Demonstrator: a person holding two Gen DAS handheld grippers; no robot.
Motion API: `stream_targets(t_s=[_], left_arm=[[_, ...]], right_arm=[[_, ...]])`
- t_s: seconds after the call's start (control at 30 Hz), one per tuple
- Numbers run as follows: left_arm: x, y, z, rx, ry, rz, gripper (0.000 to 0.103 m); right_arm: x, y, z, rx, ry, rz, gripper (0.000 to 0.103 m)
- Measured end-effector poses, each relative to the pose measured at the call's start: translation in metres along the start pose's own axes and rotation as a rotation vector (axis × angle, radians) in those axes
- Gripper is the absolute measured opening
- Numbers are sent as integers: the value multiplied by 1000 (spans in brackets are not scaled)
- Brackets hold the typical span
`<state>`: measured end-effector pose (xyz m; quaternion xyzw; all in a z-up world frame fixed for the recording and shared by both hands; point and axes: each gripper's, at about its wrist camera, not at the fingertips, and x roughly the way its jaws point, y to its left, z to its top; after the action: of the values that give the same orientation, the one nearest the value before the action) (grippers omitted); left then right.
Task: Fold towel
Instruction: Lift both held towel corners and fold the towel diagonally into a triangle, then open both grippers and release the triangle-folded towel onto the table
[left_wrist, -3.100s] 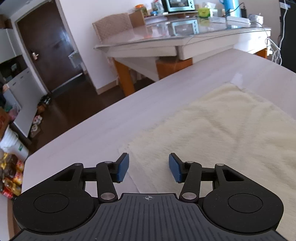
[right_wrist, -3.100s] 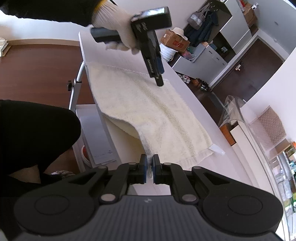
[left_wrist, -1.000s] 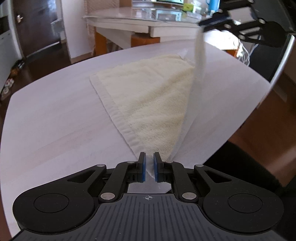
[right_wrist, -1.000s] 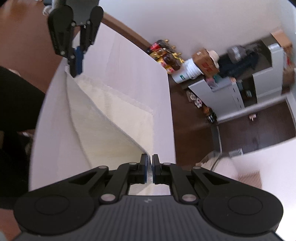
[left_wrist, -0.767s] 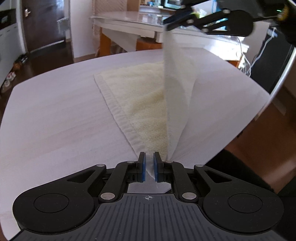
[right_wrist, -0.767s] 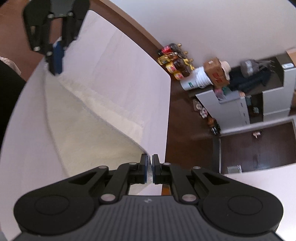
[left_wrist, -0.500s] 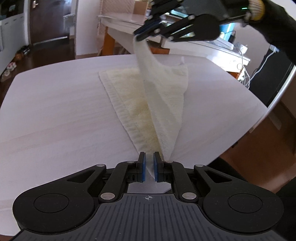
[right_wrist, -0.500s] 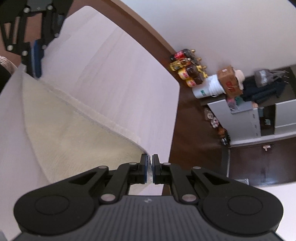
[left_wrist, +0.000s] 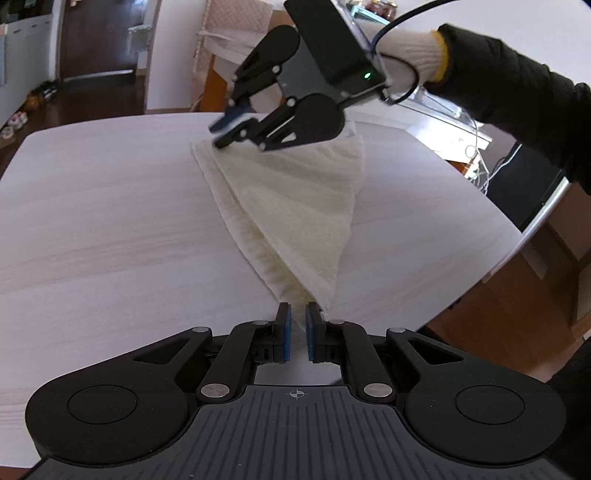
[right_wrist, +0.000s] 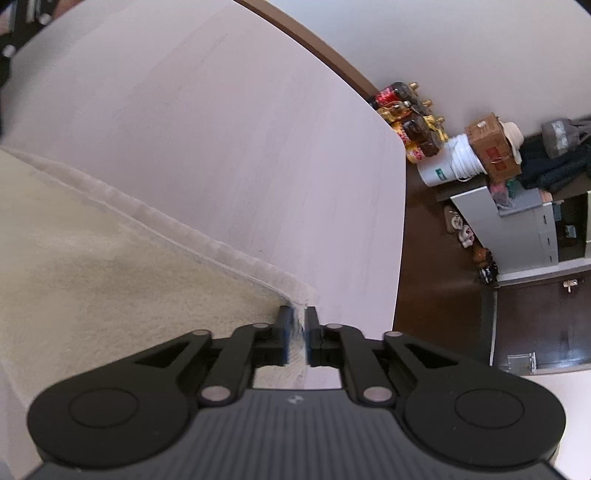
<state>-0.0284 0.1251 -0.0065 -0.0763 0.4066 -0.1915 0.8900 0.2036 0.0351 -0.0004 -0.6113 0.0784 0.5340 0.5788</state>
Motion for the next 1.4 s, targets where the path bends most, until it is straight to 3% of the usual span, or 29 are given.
stream_targets(t_s=[0.17, 0.47, 0.6, 0.7, 0.77, 0.93, 1.17, 1.4], left_arm=[[2, -4, 2, 13, 8, -1, 9], [-2, -12, -1, 44, 42, -16, 11], [-6, -12, 2, 65, 43, 4, 19], [-18, -3, 9, 93, 20, 58, 21], [-25, 3, 16, 117, 6, 91, 23], [-32, 15, 29, 152, -17, 166, 24], [-33, 22, 41, 164, -46, 171, 29], [-37, 20, 42, 185, -64, 158, 32]], right_arm=[[1, -14, -3, 86, -30, -81, 35], [5, -28, -4, 210, -56, -99, 33], [-37, -36, -14, 347, -89, -94, 34], [-82, -25, -21, 512, -146, -36, 34], [-119, -3, -25, 628, -208, 35, 34], [-168, 49, -20, 775, -296, 134, 34], [-182, 107, 7, 696, -224, 48, 34], [-162, 110, 30, 716, -177, -5, 38]])
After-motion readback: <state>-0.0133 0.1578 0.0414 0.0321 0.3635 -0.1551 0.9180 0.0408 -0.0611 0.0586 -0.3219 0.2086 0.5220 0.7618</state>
